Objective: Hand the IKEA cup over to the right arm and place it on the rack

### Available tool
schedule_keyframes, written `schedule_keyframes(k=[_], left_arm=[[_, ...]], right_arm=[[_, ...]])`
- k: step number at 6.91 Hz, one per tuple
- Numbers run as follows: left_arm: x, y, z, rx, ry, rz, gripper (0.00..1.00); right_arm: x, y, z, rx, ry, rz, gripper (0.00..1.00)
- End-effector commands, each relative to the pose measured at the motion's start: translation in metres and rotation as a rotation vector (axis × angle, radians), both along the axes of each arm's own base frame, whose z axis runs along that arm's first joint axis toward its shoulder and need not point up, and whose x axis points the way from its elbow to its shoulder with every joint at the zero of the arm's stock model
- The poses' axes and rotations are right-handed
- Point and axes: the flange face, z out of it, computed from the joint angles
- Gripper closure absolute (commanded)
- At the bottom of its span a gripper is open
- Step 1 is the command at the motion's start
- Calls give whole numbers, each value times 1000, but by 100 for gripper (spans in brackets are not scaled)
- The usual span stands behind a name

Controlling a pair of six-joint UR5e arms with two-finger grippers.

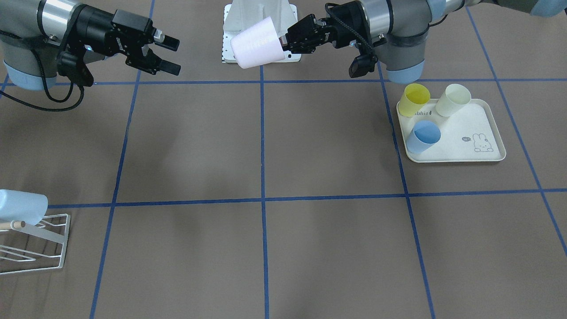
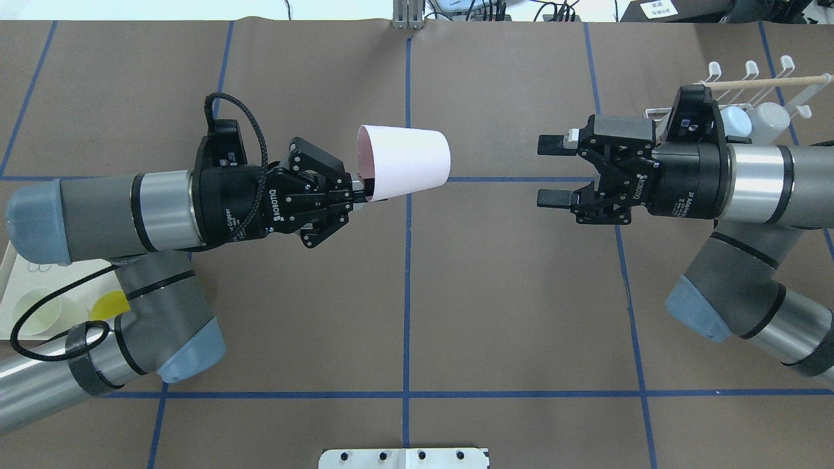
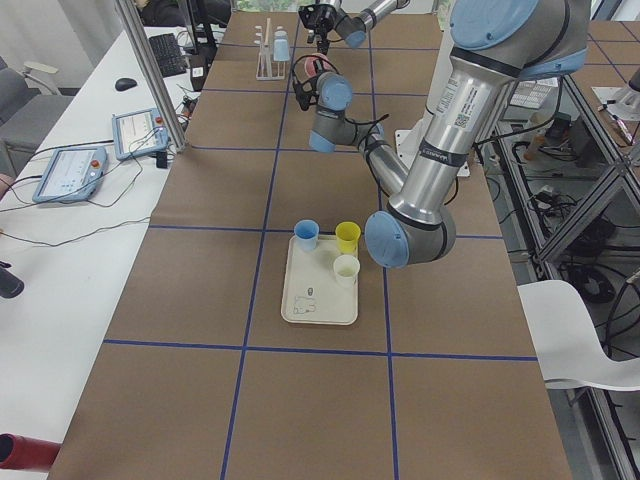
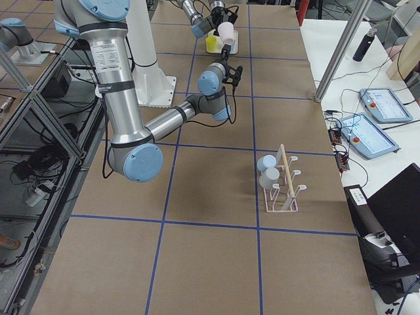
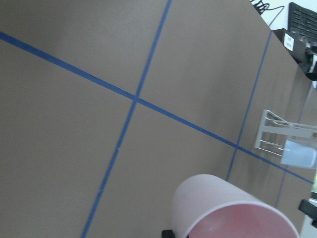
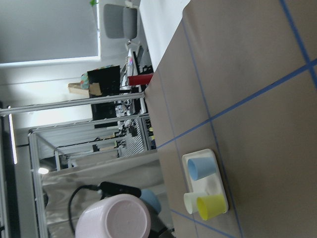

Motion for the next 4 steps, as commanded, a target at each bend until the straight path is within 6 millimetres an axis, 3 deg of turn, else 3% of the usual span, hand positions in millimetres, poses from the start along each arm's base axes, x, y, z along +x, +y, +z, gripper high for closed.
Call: schedule_keyframes(k=[1, 2, 4], left_arm=[[6, 22, -5, 3, 86, 48, 100], [6, 30, -2, 17, 135, 73, 100], [8, 42, -4, 18, 175, 114, 100]], right_arm=[[-10, 9, -49, 73, -126, -57, 0], [-16, 16, -65, 98, -155, -78, 0], [-26, 24, -79, 118, -177, -102, 0]])
